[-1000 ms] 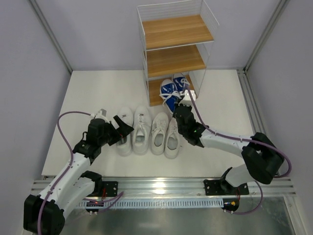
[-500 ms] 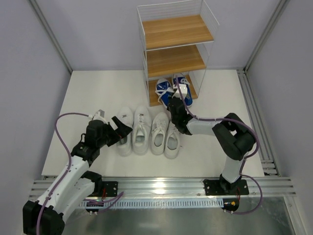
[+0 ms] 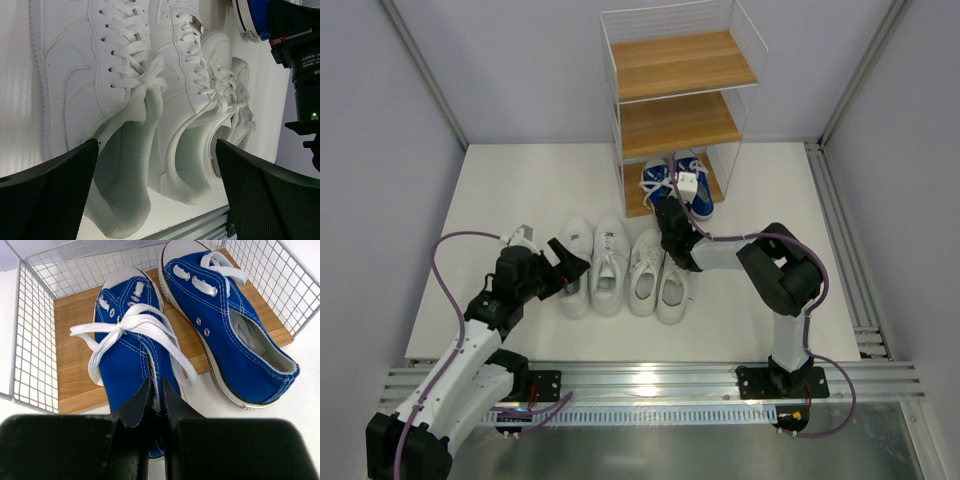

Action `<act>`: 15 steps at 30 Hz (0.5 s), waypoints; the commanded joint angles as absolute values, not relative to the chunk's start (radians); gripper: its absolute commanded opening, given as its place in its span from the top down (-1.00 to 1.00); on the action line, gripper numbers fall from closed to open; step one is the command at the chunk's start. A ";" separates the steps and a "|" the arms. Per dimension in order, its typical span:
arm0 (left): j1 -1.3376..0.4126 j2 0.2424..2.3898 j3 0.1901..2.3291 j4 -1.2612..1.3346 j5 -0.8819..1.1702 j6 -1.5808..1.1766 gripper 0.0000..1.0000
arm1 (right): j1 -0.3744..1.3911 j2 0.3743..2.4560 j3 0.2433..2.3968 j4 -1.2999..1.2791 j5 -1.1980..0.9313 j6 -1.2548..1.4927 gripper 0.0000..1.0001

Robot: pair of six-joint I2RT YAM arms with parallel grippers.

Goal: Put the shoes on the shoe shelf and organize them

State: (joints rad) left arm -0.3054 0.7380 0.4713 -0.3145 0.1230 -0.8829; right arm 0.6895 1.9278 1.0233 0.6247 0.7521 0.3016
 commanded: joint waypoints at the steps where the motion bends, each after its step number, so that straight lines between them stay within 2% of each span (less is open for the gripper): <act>1: -0.298 0.752 0.471 -0.330 0.083 -0.865 -0.99 | 0.686 1.919 1.063 0.779 0.861 0.341 0.92; 5: -0.298 0.747 0.479 -0.339 0.078 -0.864 -0.99 | 0.683 1.937 1.080 0.775 0.885 0.347 0.93; 13: -0.298 0.744 0.480 -0.344 0.077 -0.865 -1.00 | 0.654 1.968 1.163 0.663 0.796 0.368 0.92; 14: -0.298 0.744 0.480 -0.345 0.077 -0.864 -1.00 | 0.652 1.968 1.166 0.657 0.790 0.370 0.91; 15: -0.298 0.744 0.480 -0.347 0.077 -0.862 -0.99 | 0.652 1.970 1.170 0.647 0.781 0.371 0.78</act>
State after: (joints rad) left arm -0.3054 0.7429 0.4713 -0.3130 0.1234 -0.8829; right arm 0.6647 1.9793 1.1042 0.5835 0.7731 0.3294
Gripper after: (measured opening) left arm 0.996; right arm 0.106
